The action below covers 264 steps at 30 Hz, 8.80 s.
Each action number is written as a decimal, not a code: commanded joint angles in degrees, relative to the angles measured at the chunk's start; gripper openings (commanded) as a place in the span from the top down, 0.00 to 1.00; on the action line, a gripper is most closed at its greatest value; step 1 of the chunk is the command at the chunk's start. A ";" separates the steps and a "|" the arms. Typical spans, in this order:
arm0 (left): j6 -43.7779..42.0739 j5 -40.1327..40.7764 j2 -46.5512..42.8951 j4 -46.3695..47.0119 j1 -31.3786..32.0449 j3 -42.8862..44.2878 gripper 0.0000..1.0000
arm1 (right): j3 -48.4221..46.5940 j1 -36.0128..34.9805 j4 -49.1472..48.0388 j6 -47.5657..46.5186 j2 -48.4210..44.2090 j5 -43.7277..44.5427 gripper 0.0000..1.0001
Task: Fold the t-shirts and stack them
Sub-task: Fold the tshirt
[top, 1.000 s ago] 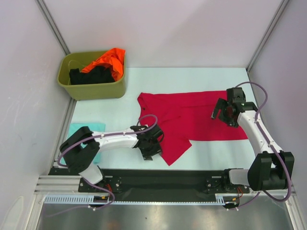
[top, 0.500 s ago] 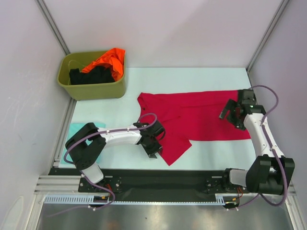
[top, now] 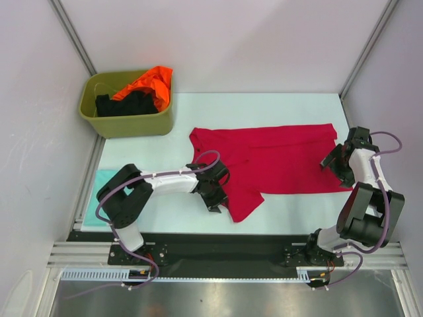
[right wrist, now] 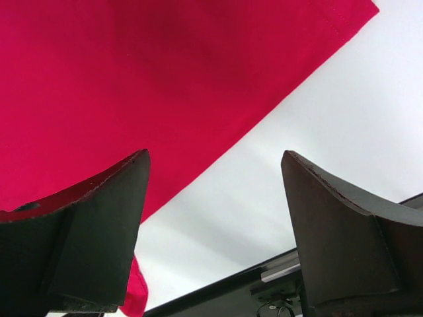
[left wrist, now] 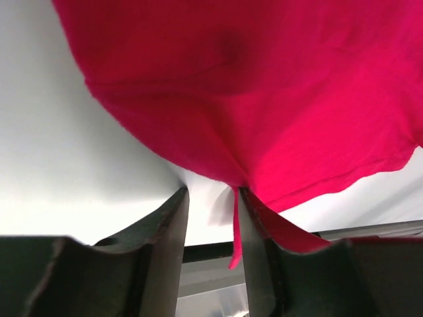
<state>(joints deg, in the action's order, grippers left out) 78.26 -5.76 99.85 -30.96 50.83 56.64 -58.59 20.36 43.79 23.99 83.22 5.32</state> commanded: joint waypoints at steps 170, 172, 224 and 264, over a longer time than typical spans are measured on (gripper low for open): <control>-38.80 -5.23 9.65 3.37 -24.46 34.06 1.00 | -43.18 1.79 0.33 -6.06 37.45 0.74 1.00; -38.62 -4.97 9.75 3.36 -24.72 34.15 1.00 | -44.15 1.61 0.77 -5.97 38.42 0.92 1.00; -53.46 5.58 12.75 -7.62 -26.13 44.20 0.55 | -57.64 0.73 8.60 -7.73 40.72 1.54 0.33; -49.08 -17.01 6.75 21.91 -26.75 9.98 0.71 | -28.15 7.60 -12.86 -2.46 31.03 -16.75 0.92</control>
<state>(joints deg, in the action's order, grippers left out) 30.41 -21.87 105.45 -9.45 24.34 64.27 -83.24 29.47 32.45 20.71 111.83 -11.44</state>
